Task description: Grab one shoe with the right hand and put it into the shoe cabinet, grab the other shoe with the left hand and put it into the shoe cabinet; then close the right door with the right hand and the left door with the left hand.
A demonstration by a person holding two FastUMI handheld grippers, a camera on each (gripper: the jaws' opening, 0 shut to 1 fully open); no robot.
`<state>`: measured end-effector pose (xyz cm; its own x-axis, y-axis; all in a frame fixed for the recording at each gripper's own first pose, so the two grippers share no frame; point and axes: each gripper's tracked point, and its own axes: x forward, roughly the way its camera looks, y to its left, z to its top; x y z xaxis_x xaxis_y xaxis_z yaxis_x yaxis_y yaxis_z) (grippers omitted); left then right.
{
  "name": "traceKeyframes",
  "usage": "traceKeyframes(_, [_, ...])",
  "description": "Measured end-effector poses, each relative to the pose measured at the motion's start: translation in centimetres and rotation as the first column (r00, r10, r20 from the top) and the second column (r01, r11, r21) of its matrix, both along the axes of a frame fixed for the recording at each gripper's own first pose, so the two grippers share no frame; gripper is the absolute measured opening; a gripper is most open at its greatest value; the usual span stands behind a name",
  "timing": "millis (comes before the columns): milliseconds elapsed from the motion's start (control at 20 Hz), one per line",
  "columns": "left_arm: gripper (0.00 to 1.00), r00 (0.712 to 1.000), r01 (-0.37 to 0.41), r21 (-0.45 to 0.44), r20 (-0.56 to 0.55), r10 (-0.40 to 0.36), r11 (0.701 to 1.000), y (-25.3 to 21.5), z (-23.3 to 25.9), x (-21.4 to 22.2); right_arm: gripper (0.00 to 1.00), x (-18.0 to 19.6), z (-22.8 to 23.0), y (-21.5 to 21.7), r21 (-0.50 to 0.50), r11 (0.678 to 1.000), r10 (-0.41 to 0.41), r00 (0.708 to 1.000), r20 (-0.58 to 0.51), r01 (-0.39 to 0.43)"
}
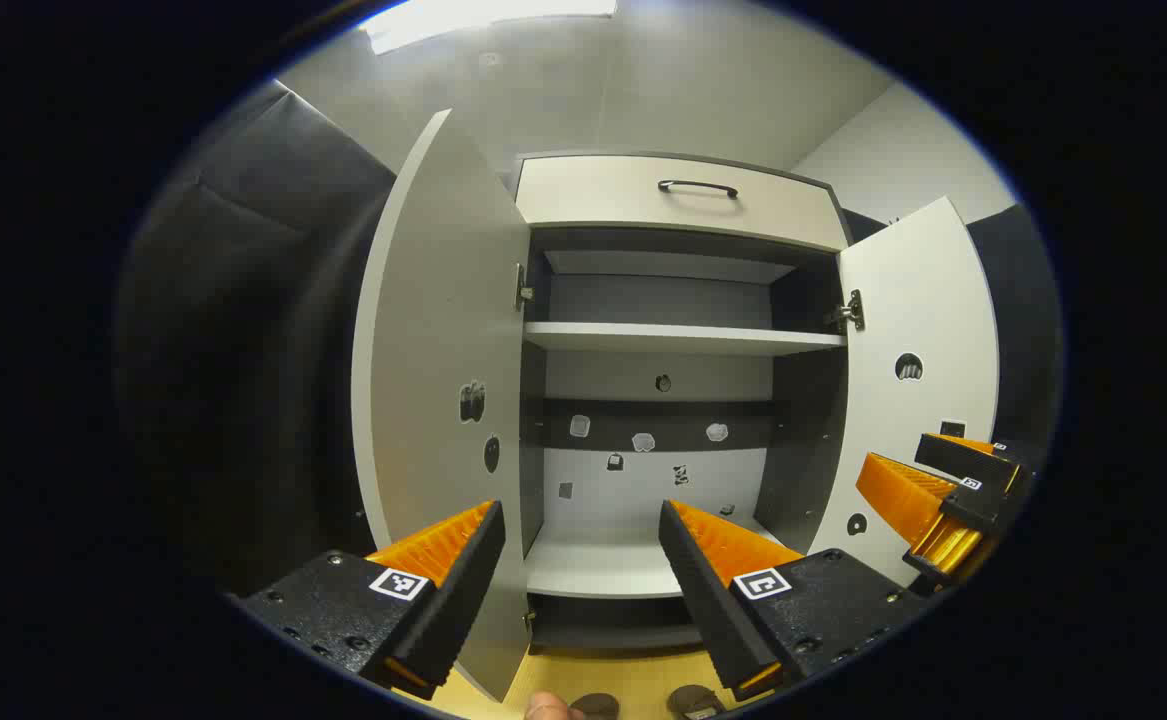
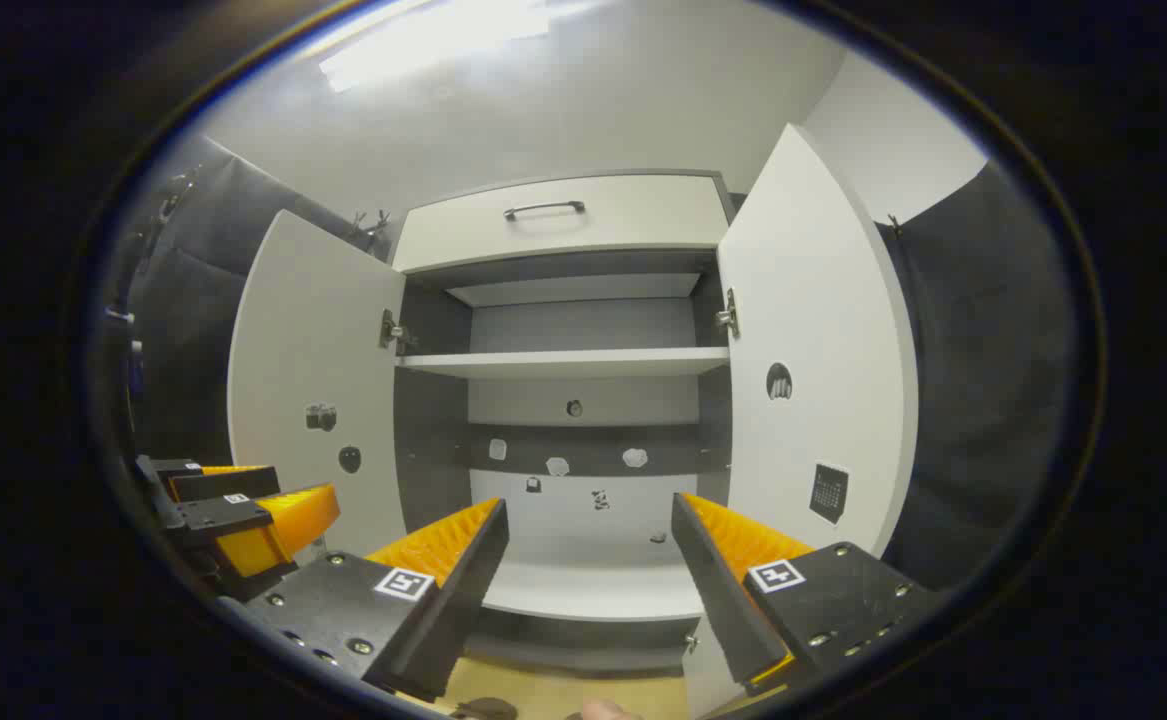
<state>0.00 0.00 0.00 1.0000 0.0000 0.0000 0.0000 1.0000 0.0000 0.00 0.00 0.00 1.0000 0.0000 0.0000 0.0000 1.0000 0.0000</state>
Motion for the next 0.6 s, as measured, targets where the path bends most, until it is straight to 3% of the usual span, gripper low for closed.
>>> traceKeyframes(600, [0.95, 1.0, 0.018, -0.006, -0.016, -0.018, 1.0, 0.84, -0.46, -0.36, 0.93, -0.64, 0.04, 1.16, 0.0, 1.0, -0.004, 1.0, -0.002, 0.004])
